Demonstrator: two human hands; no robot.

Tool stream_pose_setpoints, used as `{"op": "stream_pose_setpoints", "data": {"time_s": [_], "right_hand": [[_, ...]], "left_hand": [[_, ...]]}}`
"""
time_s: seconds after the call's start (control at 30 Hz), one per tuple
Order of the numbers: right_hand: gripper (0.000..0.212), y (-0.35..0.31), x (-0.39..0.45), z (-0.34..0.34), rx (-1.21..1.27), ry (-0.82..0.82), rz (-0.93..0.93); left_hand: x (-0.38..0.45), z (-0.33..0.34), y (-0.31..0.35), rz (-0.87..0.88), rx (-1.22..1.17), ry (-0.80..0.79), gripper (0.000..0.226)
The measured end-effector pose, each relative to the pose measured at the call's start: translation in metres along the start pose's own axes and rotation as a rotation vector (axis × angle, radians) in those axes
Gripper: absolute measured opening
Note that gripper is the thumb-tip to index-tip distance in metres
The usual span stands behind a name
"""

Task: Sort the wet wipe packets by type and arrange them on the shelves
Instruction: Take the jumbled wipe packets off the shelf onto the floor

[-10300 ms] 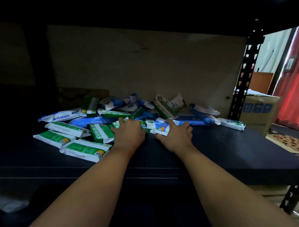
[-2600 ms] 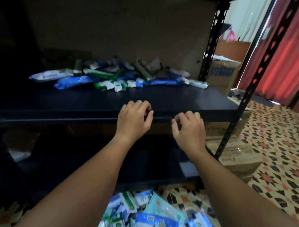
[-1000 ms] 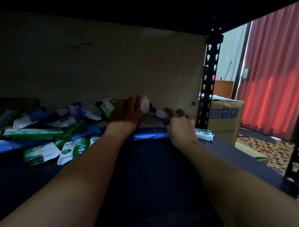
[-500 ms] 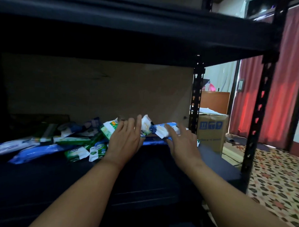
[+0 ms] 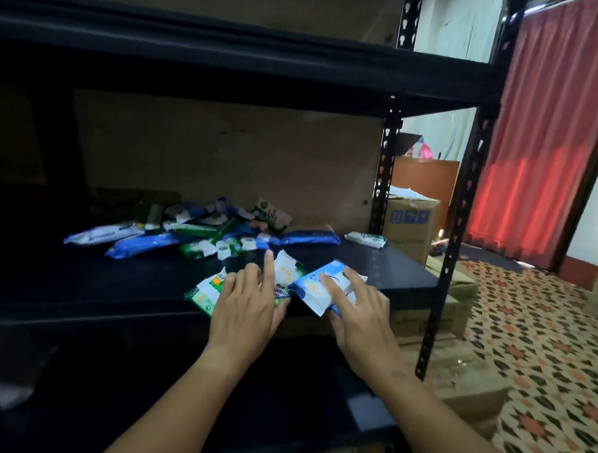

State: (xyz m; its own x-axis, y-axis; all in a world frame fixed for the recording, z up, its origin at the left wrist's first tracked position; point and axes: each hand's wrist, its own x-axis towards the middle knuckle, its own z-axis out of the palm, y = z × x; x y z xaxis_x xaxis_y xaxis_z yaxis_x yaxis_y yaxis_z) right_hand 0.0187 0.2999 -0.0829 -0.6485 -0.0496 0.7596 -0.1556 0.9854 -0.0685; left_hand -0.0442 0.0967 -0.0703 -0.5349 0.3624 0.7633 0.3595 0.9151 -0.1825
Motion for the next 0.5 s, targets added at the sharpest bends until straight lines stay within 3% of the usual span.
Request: {"op": "stream_pose_setpoints", "data": {"time_s": [0.2,0.5], "right_hand": [[0.067,-0.03,-0.08,0.017,0.058,-0.097,0.025],[0.06,-0.062,-0.198,0.063,0.059,-0.416,0.121]], "left_hand": [[-0.096,0.002,0.014,-0.106,-0.052,-0.156,0.084],[-0.227,0.029,0.034,-0.22,-0.096,-0.587,0.087]]}}
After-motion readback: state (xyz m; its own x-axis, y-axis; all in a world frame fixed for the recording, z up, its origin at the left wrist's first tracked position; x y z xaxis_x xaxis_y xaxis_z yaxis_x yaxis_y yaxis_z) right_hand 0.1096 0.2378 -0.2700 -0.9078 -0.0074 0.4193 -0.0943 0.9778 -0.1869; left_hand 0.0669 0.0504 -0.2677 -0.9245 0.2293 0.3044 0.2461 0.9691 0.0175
